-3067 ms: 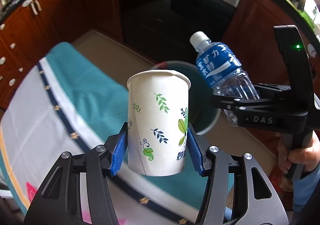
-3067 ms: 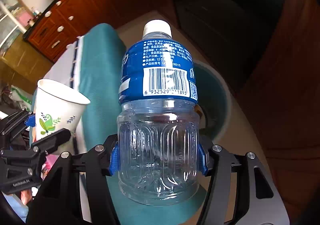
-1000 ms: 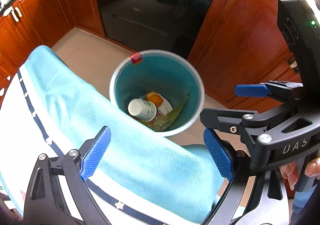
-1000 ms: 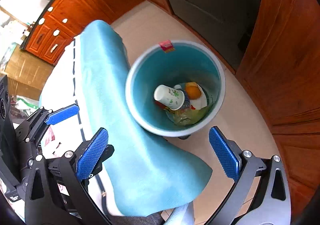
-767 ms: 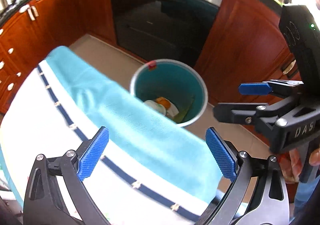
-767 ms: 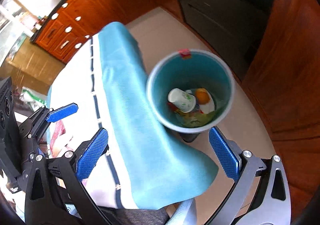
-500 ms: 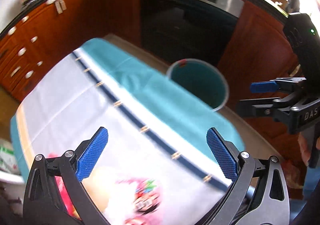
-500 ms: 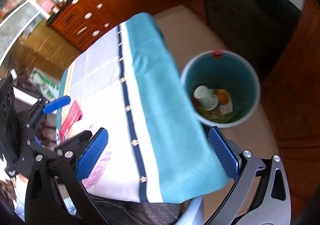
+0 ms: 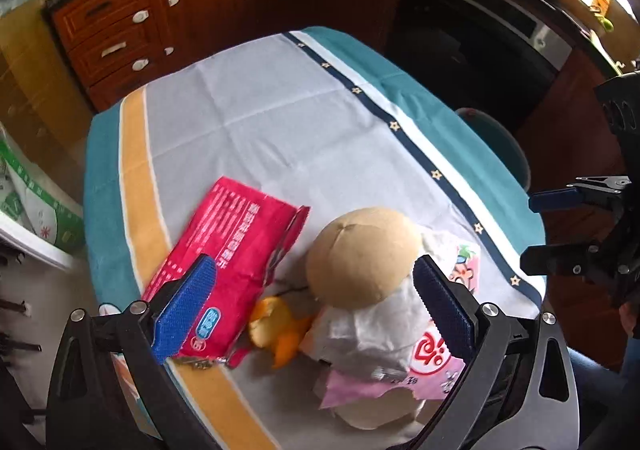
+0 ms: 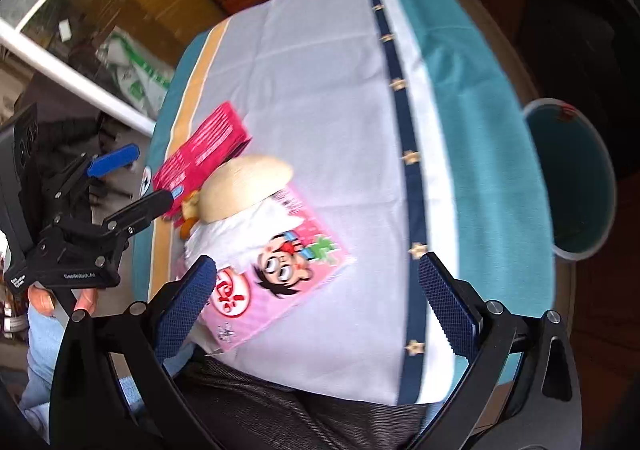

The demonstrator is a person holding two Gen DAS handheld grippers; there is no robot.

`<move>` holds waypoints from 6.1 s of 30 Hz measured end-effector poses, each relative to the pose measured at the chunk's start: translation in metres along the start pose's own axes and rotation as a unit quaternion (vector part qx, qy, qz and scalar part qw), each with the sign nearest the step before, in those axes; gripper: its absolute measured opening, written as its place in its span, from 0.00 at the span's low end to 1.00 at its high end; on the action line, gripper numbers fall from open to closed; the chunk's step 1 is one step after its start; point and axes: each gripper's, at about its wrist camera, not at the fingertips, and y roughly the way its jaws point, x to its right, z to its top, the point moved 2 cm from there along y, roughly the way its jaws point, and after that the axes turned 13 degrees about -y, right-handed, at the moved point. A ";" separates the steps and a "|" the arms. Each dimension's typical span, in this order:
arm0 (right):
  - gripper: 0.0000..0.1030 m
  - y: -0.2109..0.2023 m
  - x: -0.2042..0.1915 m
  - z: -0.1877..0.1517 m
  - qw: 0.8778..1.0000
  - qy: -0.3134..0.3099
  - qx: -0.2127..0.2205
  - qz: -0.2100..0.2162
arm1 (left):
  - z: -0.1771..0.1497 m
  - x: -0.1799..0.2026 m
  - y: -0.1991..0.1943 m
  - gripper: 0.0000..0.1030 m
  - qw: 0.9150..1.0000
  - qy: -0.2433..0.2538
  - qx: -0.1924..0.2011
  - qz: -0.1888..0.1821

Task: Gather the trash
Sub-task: 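Move both tools back over the table toward the wrapper and tissue, then grasp the white tissue with the right tool while the left tool grasps the red wrapper, then carry wrapper and tissue over the teal bin and open both tools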

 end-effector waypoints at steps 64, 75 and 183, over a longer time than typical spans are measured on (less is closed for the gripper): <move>0.16 0.096 -0.016 0.088 0.998 -0.057 0.002 -0.037 | -0.032 -0.134 0.077 0.96 0.995 -0.069 -0.069 -0.022; 0.17 0.105 -0.015 0.088 0.998 -0.051 -0.005 -0.028 | -0.033 -0.090 0.080 0.18 0.999 -0.002 -0.034 0.039; 0.94 -0.027 0.342 -0.093 0.951 0.287 0.079 -0.088 | 0.066 0.380 0.182 0.88 0.967 0.239 -0.079 -0.048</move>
